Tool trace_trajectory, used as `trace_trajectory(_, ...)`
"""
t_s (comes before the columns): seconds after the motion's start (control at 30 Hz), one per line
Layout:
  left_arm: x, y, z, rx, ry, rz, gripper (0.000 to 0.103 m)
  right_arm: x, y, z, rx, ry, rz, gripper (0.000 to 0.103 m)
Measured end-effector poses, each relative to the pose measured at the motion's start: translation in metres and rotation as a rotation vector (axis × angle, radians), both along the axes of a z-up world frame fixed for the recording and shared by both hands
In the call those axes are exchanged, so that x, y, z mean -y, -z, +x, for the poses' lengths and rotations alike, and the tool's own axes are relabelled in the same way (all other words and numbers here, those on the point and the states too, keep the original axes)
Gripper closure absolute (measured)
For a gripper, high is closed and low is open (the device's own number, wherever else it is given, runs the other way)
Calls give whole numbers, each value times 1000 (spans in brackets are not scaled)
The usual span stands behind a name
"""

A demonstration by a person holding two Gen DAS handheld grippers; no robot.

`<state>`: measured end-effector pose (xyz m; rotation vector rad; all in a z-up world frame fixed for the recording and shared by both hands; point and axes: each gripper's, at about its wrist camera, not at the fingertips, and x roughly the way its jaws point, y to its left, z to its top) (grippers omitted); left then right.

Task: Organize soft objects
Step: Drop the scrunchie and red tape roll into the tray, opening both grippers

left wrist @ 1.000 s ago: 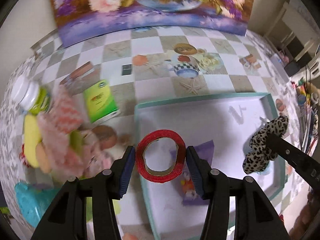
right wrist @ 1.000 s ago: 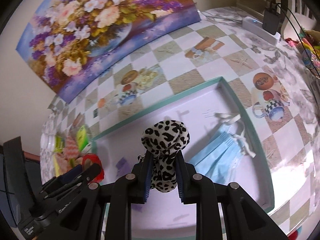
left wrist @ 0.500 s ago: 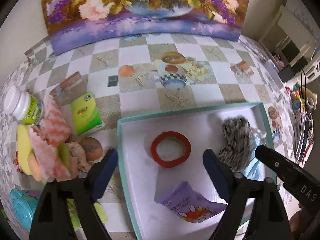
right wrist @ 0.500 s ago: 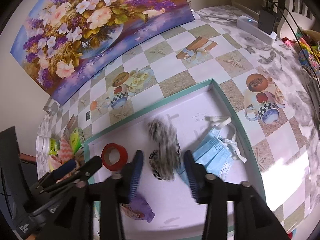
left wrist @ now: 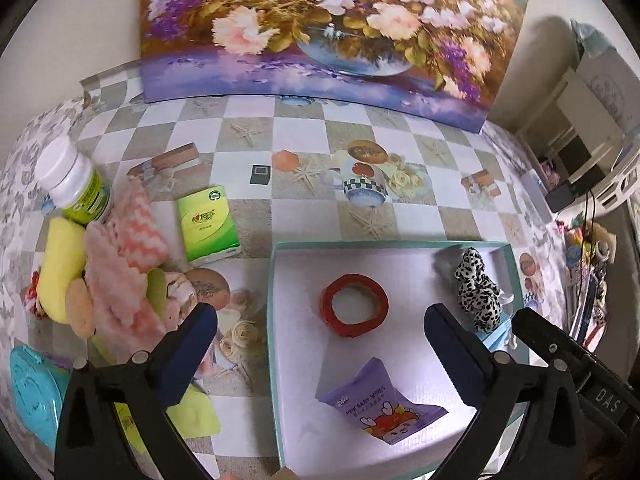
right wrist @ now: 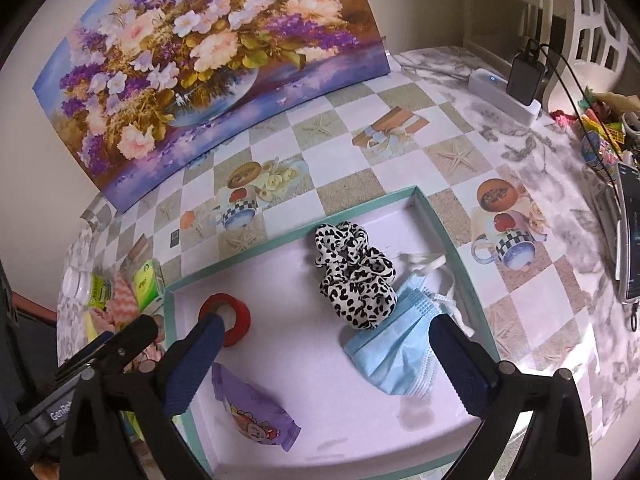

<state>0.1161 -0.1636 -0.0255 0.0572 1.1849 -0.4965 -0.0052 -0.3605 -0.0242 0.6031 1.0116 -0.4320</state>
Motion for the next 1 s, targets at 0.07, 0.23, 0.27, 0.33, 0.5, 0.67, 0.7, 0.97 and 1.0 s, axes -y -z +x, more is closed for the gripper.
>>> trace_trajectory(0.07, -5, -2, -2, 12, -11, -12, 0, -3, -1, -1, 6, -2, -7, 0)
trace_trajectory(0.23, -16, -7, -5, 56, -41, -38, 0, -7, -4, -3, 15, 1, -16, 0)
trace_trajectory(0.27, -17, -8, -5, 57, -44, -42, 0, -7, -7, -4, 25, 6, -19, 0)
trace_trajectory(0.33, -20, -9, -6, 57, -48, -47, 0, -6, -12, -7, 41, 10, -27, 0)
trace_trajectory(0.5, -26, -15, -12, 66, -45, -77, 0, -6, -21, -13, 80, 24, -25, 0)
trace_trajectory(0.67, -27, -23, -26, 133, -29, -51, 0, -14, -22, -16, 76, 10, -14, 0)
trace_trajectory(0.7, -27, -25, -29, 138, -23, -52, 0, -17, -23, -16, 77, 4, -17, 0)
trace_trajectory(0.97, -34, -42, -48, 205, 6, -67, 0, -35, -32, -19, 106, -47, -64, 0)
trace_trajectory(1.0, -35, -44, -50, 220, 0, -61, 0, -37, -34, -20, 122, -50, -69, 0)
